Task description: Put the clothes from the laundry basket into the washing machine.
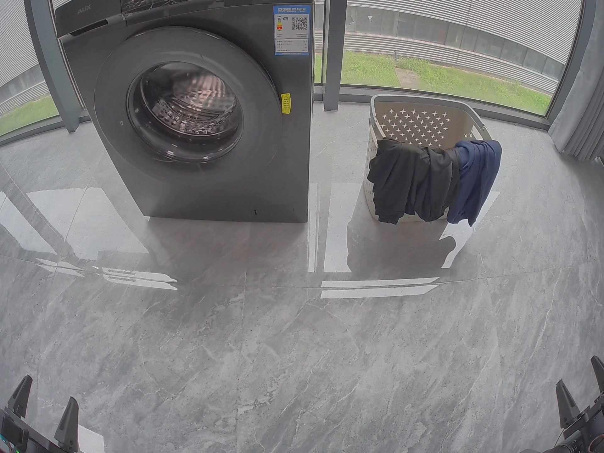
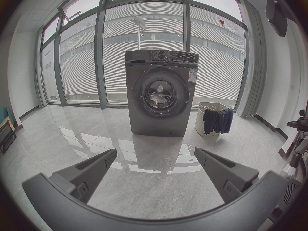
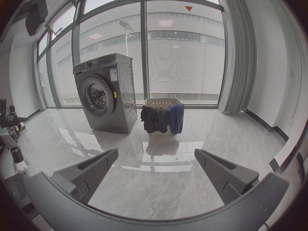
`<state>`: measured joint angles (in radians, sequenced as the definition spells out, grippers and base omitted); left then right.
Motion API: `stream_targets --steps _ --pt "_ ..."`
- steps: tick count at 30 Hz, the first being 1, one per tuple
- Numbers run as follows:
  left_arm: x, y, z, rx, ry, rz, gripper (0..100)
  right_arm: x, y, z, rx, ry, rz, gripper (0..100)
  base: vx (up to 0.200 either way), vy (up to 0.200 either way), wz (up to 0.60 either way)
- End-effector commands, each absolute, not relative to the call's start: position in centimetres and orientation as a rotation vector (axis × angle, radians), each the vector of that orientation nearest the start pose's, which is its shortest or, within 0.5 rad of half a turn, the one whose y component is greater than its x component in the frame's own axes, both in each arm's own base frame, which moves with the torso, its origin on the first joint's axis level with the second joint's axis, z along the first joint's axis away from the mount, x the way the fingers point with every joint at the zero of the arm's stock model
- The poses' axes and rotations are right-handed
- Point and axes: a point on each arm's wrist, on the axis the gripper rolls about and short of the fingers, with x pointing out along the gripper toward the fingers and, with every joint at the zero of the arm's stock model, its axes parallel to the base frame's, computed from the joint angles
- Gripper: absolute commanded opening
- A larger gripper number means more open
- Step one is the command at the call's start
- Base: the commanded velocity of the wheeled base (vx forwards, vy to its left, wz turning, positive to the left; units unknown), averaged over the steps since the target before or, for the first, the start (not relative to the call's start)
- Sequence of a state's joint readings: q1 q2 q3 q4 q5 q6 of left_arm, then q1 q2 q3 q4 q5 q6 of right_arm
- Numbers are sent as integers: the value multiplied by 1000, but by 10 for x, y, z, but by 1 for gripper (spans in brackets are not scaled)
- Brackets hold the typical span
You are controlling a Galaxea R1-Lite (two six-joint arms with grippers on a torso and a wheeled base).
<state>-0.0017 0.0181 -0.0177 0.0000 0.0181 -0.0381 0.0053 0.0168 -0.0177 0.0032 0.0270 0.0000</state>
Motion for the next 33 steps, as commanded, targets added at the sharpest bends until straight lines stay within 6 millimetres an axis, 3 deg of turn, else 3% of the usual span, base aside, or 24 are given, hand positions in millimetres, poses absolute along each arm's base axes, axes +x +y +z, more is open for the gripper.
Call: stream_targets --steps 1,9,13,28,33 --pt "-23 0 76 -40 3 17 100 -23 0 76 -1 6 34 100 0 0 0" --pt "-23 0 76 -40 3 17 100 -23 0 76 -1 5 34 100 0 0 -450" --pt "-23 0 76 -40 3 17 100 -23 0 76 -1 5 34 100 0 0 0" --pt "-23 0 76 -41 3 17 100 -23 0 76 -1 5 34 100 200 0 0" --pt "-23 0 76 -41 3 17 100 -23 0 76 -1 5 34 100 0 0 0"
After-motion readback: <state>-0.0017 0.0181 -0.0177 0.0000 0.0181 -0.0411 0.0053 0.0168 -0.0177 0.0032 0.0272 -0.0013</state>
